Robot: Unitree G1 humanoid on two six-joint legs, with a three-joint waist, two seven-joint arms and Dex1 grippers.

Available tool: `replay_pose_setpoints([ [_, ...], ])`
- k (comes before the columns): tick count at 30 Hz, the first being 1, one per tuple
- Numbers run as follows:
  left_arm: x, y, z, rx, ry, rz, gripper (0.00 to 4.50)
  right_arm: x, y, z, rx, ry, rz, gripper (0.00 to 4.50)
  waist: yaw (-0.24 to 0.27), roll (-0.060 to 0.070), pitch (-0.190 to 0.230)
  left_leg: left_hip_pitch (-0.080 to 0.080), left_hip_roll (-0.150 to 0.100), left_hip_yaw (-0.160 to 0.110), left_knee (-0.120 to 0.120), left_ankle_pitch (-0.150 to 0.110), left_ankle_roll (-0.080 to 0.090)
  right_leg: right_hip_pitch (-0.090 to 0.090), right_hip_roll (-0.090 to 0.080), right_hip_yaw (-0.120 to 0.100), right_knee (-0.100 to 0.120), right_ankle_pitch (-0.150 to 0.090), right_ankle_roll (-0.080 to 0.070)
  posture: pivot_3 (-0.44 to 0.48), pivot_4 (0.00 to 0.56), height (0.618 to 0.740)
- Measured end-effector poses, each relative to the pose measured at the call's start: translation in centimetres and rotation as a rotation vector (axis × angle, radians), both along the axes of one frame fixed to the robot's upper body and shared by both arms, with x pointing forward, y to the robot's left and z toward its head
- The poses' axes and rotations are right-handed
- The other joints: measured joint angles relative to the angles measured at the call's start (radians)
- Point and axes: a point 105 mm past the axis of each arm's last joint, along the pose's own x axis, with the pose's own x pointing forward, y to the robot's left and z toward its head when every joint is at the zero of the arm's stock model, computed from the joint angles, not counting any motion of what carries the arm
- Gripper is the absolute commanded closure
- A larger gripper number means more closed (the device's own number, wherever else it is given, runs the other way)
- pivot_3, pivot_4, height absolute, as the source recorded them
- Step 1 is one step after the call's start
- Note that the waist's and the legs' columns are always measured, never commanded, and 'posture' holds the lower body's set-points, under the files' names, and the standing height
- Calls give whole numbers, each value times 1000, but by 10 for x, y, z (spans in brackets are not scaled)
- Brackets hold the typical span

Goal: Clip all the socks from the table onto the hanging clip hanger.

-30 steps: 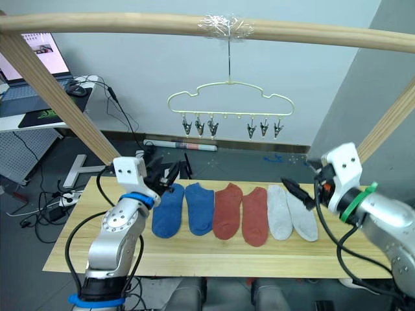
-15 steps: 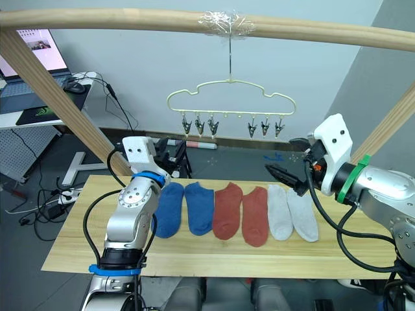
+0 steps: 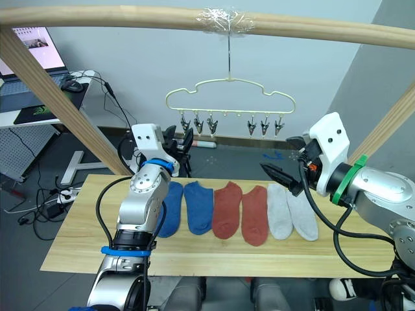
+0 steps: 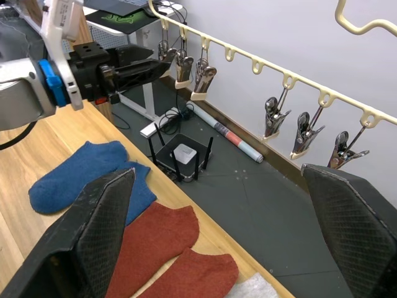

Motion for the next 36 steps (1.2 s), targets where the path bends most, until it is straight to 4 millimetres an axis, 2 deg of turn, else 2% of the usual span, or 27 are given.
replay_pose_setpoints([
  [11, 13, -3, 15, -15, -24, 14, 1990, -4, 1, -6, 11, 21, -17, 0, -11, 0, 7, -1, 0, 0, 0, 0, 0, 0, 0, -1, -1, 0, 1, 1, 258, 740],
  [34, 19, -5, 25, -22, -48, 4, 1990, -8, -1, -12, 27, 45, -54, 0, -20, -2, 21, -3, 0, -1, 0, 0, 0, -2, 0, -1, -1, 0, 1, -15, 265, 740],
  [36, 19, -6, 25, -22, -48, 2, 2343, -8, -1, -13, 28, 46, -57, 0, -20, -2, 21, -3, 0, -1, 0, 0, 0, -2, 0, -1, -1, 0, 1, -15, 266, 740],
])
